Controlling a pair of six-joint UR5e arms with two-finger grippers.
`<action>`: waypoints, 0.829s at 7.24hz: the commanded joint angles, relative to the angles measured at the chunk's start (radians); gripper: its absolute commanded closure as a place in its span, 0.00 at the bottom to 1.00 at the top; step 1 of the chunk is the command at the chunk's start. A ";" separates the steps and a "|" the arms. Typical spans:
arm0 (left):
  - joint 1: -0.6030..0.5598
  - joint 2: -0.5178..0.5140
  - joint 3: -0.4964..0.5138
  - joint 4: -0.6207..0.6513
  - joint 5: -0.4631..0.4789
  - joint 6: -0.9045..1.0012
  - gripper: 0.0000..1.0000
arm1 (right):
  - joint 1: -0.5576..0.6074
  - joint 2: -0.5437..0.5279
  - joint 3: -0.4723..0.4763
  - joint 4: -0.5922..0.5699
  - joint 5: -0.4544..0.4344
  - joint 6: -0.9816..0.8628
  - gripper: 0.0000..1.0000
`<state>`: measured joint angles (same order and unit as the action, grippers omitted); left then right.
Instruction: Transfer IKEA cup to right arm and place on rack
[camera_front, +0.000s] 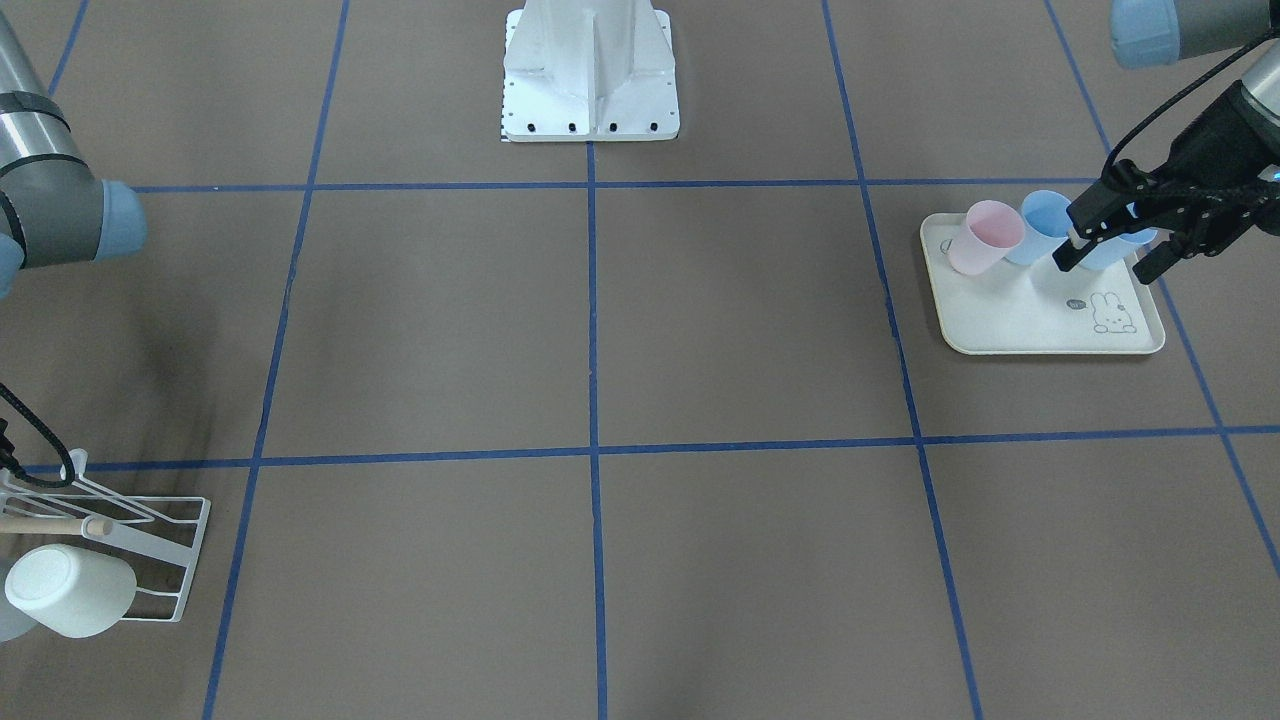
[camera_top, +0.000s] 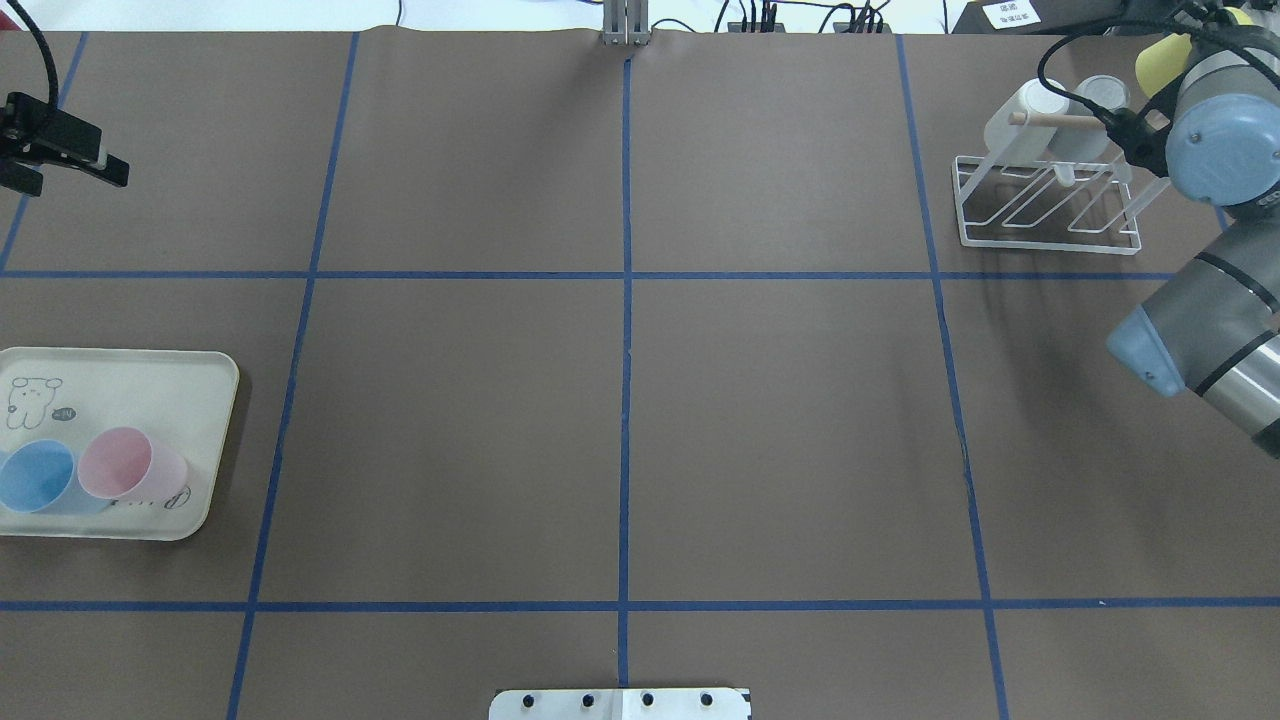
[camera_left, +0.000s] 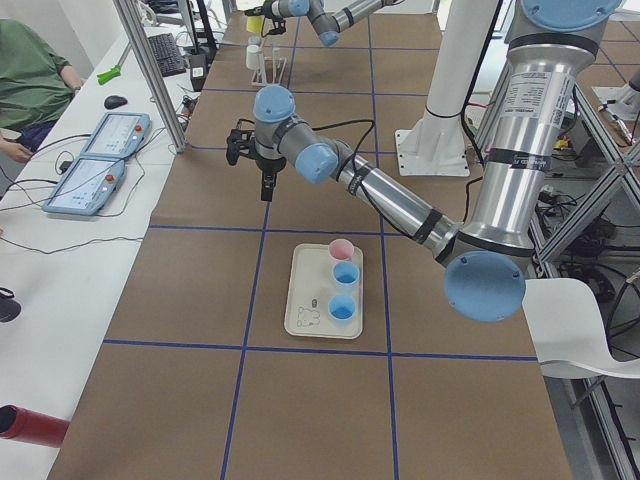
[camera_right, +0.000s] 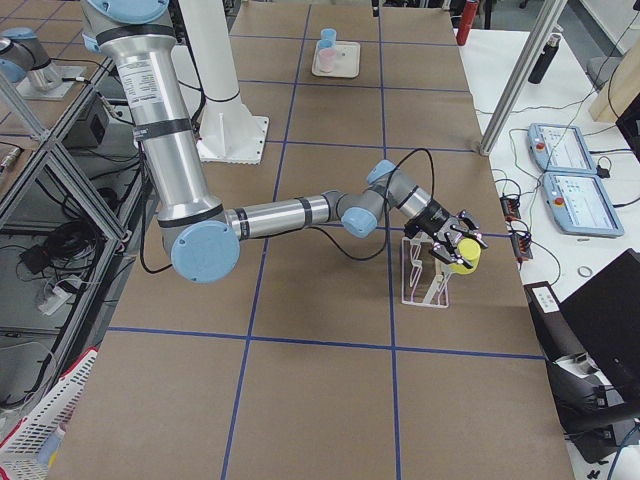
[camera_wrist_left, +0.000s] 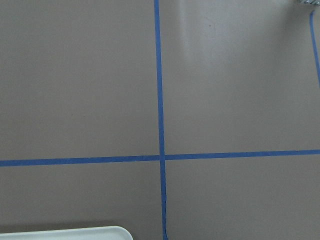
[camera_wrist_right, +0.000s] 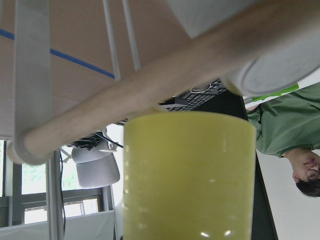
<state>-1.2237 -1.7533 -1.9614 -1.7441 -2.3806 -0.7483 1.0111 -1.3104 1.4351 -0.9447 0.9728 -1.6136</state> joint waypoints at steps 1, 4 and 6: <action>0.001 -0.002 -0.001 0.000 0.000 -0.005 0.00 | 0.000 -0.010 -0.002 0.001 -0.005 -0.008 0.71; 0.003 -0.002 -0.001 -0.002 0.000 -0.005 0.00 | 0.000 -0.013 -0.004 0.000 -0.011 -0.038 0.64; 0.003 -0.002 0.002 -0.002 -0.002 -0.005 0.00 | -0.002 -0.015 -0.004 0.000 -0.013 -0.040 0.49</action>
<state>-1.2214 -1.7548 -1.9605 -1.7455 -2.3811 -0.7532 1.0105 -1.3242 1.4315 -0.9447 0.9616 -1.6521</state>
